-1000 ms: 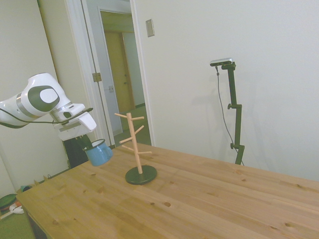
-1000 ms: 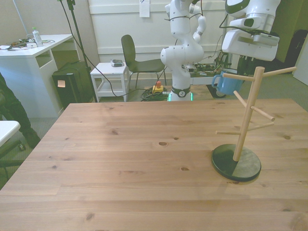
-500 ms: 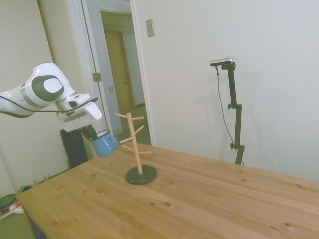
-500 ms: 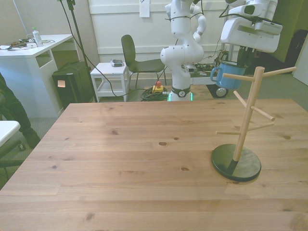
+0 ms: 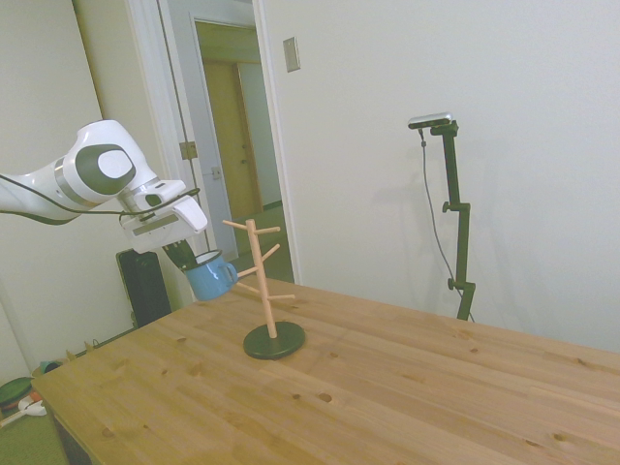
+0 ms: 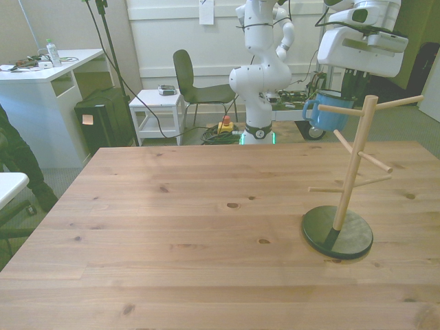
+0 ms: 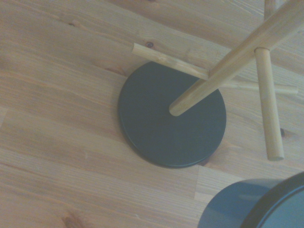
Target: Hang the mug
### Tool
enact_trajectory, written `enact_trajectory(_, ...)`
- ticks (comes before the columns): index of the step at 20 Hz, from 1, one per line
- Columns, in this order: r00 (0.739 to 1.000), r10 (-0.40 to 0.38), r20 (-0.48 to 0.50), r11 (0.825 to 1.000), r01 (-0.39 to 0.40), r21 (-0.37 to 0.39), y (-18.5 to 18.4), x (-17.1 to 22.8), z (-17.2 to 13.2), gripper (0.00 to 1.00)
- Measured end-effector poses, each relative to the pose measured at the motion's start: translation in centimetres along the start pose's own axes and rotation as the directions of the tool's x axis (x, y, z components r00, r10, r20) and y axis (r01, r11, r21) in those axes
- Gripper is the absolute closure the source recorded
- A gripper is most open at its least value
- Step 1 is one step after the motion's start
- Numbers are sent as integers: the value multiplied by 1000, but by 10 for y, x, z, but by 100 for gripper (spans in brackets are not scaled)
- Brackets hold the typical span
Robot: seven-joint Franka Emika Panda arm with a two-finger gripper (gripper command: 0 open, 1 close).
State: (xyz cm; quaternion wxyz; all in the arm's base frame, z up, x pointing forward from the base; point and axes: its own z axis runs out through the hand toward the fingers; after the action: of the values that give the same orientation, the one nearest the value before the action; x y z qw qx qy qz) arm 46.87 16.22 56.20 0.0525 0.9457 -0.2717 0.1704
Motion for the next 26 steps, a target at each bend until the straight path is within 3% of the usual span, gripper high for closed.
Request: enact_trajectory(26, 999, -12, 35, 1000, 12, -11, -31, 22, 17, 100)
